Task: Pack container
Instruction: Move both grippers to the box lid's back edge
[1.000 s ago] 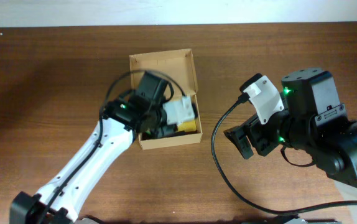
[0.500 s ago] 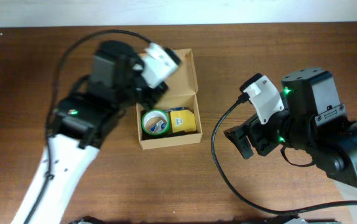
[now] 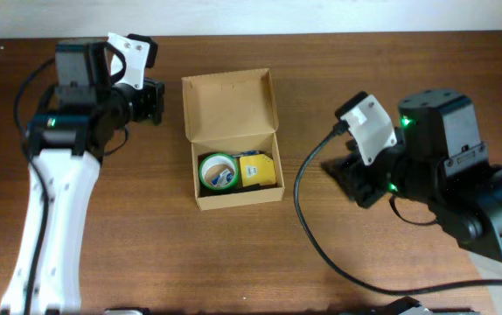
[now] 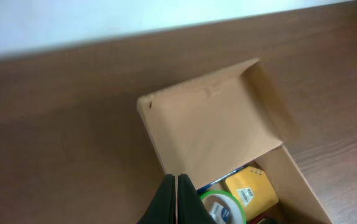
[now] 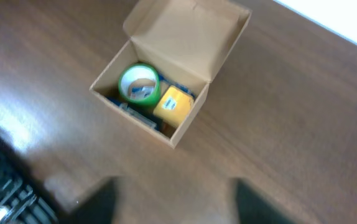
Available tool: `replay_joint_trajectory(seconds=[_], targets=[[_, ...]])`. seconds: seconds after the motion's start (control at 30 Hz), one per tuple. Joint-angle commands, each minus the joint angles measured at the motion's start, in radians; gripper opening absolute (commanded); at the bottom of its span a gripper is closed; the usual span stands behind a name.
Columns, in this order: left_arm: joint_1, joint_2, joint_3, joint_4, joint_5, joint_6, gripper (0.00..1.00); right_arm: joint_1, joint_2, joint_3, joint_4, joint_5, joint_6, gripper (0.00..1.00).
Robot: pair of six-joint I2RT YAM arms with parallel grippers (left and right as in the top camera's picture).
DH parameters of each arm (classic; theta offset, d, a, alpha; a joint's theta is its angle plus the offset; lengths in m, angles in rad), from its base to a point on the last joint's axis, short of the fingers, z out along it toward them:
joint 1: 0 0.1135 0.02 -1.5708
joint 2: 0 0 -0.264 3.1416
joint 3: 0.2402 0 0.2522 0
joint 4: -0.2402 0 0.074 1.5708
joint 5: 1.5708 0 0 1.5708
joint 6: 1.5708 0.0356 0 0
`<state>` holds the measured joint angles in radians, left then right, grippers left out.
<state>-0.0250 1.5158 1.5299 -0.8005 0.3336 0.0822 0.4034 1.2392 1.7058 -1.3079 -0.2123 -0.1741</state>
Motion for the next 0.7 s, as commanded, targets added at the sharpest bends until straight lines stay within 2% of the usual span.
replay_joint_trajectory(seconds=[0.0,0.1,0.27,0.43,0.67], targets=[[0.02,0.104,0.008,0.001,0.046,-0.094,0.02,-0.006,0.042,0.014,0.047,0.0,0.058,0.04],[0.027,0.192,0.008,0.028,0.074,-0.1,0.02,-0.006,0.107,0.014,0.088,0.017,0.085,0.04],[0.042,0.313,0.008,0.125,0.133,-0.251,0.02,-0.008,0.257,0.014,0.165,0.087,0.137,0.04],[0.06,0.388,0.008,0.201,0.132,-0.336,0.02,-0.062,0.41,0.014,0.255,0.089,0.195,0.04],[0.1,0.451,0.008,0.248,0.089,-0.433,0.02,-0.211,0.595,0.014,0.414,-0.119,0.217,0.04]])
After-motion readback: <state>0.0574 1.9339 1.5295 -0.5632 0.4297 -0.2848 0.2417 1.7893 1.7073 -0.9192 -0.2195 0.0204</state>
